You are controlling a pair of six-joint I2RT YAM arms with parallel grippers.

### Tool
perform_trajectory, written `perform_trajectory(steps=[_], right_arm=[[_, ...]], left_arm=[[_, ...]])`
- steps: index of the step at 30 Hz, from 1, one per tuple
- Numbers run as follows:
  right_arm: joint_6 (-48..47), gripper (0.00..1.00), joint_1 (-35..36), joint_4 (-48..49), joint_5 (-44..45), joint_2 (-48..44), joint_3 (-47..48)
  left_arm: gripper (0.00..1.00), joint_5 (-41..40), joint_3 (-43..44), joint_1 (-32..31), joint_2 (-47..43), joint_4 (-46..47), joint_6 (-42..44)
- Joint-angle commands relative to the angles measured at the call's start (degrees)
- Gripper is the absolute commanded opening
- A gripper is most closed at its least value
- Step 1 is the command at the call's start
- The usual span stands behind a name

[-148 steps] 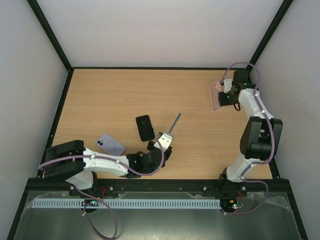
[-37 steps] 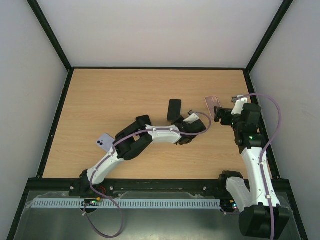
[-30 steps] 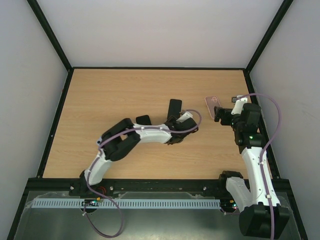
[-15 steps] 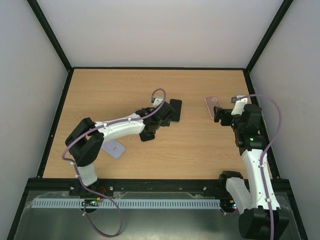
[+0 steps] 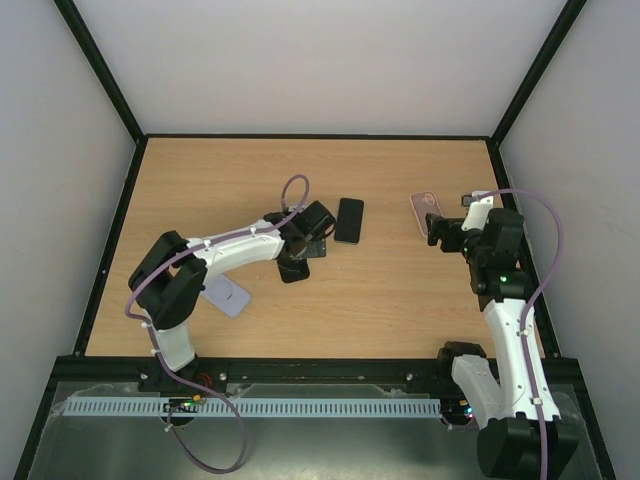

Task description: Take the phone out of the phone case

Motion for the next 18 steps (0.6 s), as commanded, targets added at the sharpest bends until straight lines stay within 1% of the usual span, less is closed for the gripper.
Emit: perform_trajectory(steps=[1,4,13,18], right_arm=[[-0.80,0.98,0.10,-0.76,-0.51,-0.67,0.75],[-0.93,0.98,0.10,-1.01,-0.39,-1.33,0.92],[-1.23,0.97,0.10,-1.03,-0.12,-1.96,0.75],[-1.34,0.97,0.10,-0.88,0.33,-1.46,0.67]], left_arm=[[1.00,4.99,-0.22,1.67,0.53,-3.23,-4.95],[1.00,7.79,0.50,2.87,1.75,-4.34,-5.62],[0.99,10.52,3.79,5.93,5.37,-9.75,-7.41],[0.99,14.42,2.31,8.33,5.93,-8.00,-7.23]])
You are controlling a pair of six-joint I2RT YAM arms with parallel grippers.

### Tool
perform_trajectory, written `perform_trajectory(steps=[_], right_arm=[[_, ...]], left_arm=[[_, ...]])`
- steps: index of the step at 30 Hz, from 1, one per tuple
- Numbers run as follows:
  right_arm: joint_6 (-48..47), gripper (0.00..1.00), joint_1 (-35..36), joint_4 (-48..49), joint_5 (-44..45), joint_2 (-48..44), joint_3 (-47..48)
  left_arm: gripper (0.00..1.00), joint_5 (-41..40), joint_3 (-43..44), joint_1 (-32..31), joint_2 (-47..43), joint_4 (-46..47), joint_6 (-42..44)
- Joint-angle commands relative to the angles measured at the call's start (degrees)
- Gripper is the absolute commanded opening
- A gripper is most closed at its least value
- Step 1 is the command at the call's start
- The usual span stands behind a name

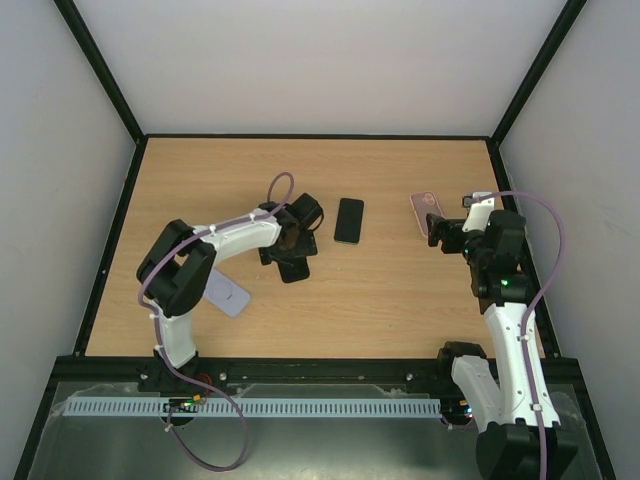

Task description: Take the phone out of the phone case

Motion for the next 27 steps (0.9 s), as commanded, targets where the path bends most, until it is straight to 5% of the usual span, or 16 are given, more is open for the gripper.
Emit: perform_trajectory(steps=[1,14,27], right_arm=[[-0.87,0.98,0.10,-0.42,0.89,0.31,0.73],[-0.76,0.97,0.10,-0.24,3.12,1.25,0.53],[-0.86,0.98,0.05,-0.42,3.00,1.84,0.34]], left_arm=[[0.99,4.78,0.25,2.42,1.33,-1.38,-0.33],[0.91,8.53,8.34,5.15,8.80,-5.79,2.68],[0.83,11.88,5.70,4.28,7.88,-6.28,2.26]])
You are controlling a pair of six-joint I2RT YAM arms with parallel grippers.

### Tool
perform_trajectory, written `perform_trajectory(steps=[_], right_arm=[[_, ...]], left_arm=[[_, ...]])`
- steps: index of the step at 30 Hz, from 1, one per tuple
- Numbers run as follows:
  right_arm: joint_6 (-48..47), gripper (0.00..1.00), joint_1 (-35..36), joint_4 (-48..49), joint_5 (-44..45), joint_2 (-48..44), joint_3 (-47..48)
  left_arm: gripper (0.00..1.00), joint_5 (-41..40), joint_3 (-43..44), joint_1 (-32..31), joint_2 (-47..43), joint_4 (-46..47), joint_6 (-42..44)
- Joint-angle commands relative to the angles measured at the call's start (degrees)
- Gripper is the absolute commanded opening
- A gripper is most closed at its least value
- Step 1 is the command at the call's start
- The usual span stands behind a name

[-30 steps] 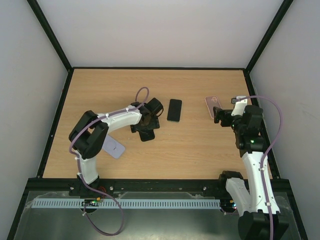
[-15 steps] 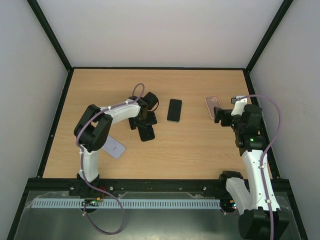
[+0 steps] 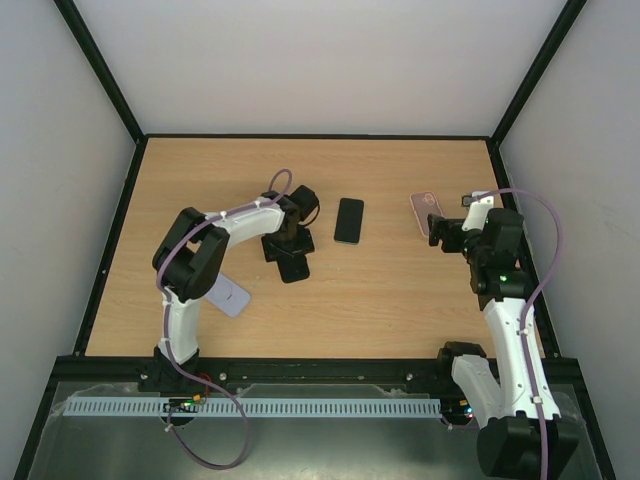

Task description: Take the phone out of the phone case

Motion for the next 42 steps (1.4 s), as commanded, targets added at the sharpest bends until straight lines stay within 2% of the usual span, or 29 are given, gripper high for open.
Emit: perform_trajectory(steps=[1,11,16,25,31,35,37,39,42], right_arm=[[-0.24,0.97,0.08,-0.46,0.88,0.00,0.23],[-0.23,0.98,0.10,-0.21,1.62,1.64,0.03],[-0.19,0.97,0.10,0.03,1.78,1.77,-0.15],[-0.21,0.97,0.10,-0.12,0.79,1.88,-0.02],[-0.43,0.97,0.10,-0.48,-1.64,0.94,-0.15],[-1.29,0.98,0.08,-2.06,-6.14,0.95,0.62],[-3.81,0.98,0.10,-3.82,-10.49,1.17,1.87],[-8.49,0.99,0.10,-7.31,-16.04,1.60,3.87],[-17.70,0.93,0.09,-14.33,-23.70,2.21,7.93]], left_arm=[[0.82,2.67,-1.49,-0.62,-0.21,-1.40,0.47],[0.76,0.44,-3.09,-1.39,-1.26,-0.69,3.53],[0.86,-2.20,0.10,-2.01,-3.17,-3.00,4.71],[0.85,0.41,-4.21,-1.89,1.78,-0.57,5.54],[0.72,2.72,-7.33,-1.94,0.98,2.76,5.95],[0.62,2.56,-9.81,-3.12,-4.35,5.73,7.66],[0.55,2.83,-11.98,-4.23,-8.02,8.32,9.55],[0.53,1.98,-14.06,-5.38,-12.05,10.78,10.88],[0.52,1.60,-16.32,-7.64,-17.48,14.25,13.81]])
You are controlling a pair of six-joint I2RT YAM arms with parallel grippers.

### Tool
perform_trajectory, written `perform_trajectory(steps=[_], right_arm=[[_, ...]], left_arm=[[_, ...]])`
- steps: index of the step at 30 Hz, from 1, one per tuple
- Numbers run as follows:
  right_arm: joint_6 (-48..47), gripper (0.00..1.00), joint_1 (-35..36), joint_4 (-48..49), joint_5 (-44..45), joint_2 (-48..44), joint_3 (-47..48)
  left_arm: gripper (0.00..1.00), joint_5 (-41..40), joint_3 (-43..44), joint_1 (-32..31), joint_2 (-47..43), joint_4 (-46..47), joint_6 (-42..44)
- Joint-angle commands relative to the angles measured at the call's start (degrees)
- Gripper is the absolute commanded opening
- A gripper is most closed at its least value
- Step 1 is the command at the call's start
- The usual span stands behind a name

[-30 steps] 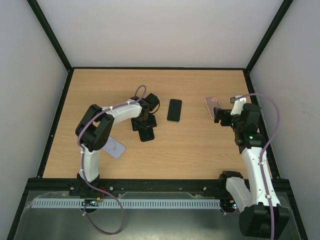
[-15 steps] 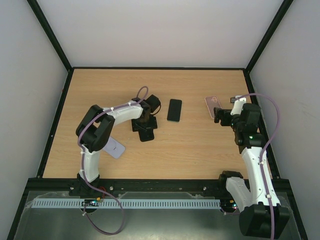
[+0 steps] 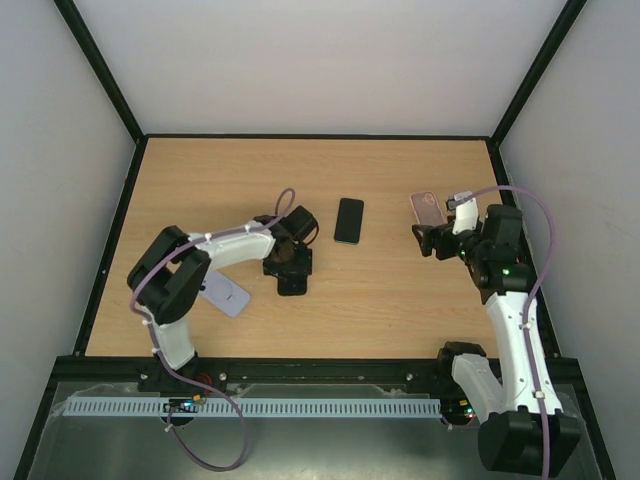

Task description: Take the phone out of the phone case

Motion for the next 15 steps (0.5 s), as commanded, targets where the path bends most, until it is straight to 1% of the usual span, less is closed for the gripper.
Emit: perform_trajectory(steps=[1,3,5,8,10,12,14,15], right_arm=[[-14.94,0.90,0.10,-11.17,-13.55,0.61,7.34],[-22.96,0.85,0.14,-16.31,-16.37,1.63,10.18],[-32.84,0.80,0.47,-22.37,-17.46,3.67,13.04],[-45.79,0.75,2.50,-29.90,-13.28,9.45,16.80],[-54.90,0.72,3.57,-36.20,-10.99,12.82,19.05],[-60.93,0.69,4.09,-39.50,-9.80,14.30,20.44],[-64.92,0.67,5.87,-39.71,-7.73,13.44,19.80],[-66.10,0.66,7.88,-39.14,-5.98,12.57,18.97]], left_arm=[[0.52,1.65,-2.98,-3.86,-8.87,5.68,5.83],[0.51,2.58,-4.10,-5.89,-11.54,8.36,8.23],[0.47,5.37,-5.46,-7.37,-13.54,11.16,10.54],[0.44,12.30,-7.11,-7.91,-15.35,14.59,12.73],[0.40,16.32,-7.54,-7.96,-15.54,15.24,13.79],[0.40,20.58,-7.67,-8.00,-15.59,15.51,15.10],[0.39,24.01,-7.60,-8.08,-15.44,14.92,16.05],[0.39,26.31,-7.65,-8.09,-15.41,14.82,16.46]])
